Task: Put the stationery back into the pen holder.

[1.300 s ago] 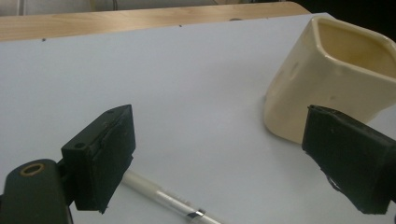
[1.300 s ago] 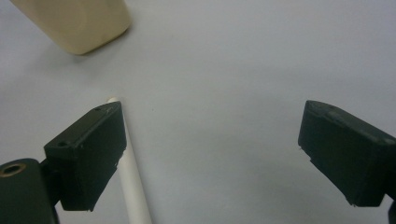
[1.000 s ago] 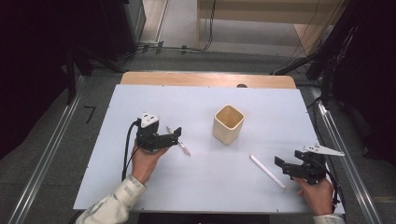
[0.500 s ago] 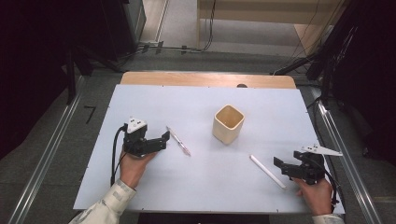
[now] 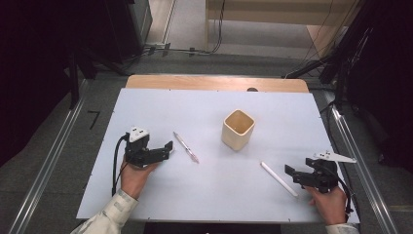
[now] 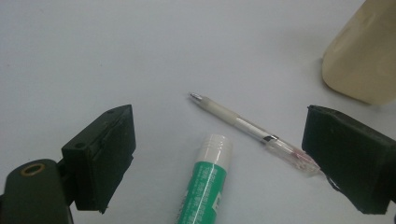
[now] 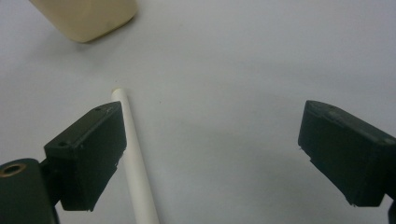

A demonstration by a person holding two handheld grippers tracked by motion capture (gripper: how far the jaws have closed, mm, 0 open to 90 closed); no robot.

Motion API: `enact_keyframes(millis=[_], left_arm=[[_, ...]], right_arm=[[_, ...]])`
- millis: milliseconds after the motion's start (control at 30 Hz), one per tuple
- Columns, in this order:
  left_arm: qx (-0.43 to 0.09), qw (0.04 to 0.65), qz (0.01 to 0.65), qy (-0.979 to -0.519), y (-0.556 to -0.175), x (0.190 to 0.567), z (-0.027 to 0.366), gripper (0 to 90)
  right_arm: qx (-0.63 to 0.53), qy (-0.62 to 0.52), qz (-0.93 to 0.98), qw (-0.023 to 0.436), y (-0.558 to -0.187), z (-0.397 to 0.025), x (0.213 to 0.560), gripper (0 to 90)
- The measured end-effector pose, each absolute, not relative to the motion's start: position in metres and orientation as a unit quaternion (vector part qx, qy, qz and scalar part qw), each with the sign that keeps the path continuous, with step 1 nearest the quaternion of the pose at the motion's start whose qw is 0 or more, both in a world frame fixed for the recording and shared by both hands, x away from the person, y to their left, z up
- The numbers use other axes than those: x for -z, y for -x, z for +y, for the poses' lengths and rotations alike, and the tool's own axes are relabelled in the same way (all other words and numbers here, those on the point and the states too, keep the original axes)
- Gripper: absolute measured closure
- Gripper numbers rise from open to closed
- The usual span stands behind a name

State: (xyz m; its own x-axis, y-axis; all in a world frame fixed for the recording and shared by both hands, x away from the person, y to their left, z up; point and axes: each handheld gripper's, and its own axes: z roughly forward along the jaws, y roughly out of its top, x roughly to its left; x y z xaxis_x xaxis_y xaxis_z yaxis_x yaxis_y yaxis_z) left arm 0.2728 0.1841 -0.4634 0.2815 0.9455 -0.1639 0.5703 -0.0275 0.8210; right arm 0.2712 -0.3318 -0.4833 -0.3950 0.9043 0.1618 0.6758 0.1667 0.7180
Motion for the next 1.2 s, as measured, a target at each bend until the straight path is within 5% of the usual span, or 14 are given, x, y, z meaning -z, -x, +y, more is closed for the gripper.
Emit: enact_keyframes(millis=[1200], left_arm=[[-0.213,0.416,0.569,-0.677,-0.269,0.472,0.193,10.4]], right_arm=[[-0.332,-0.481,0.8,0.135,-0.261,-0.308,0.495,23.2]])
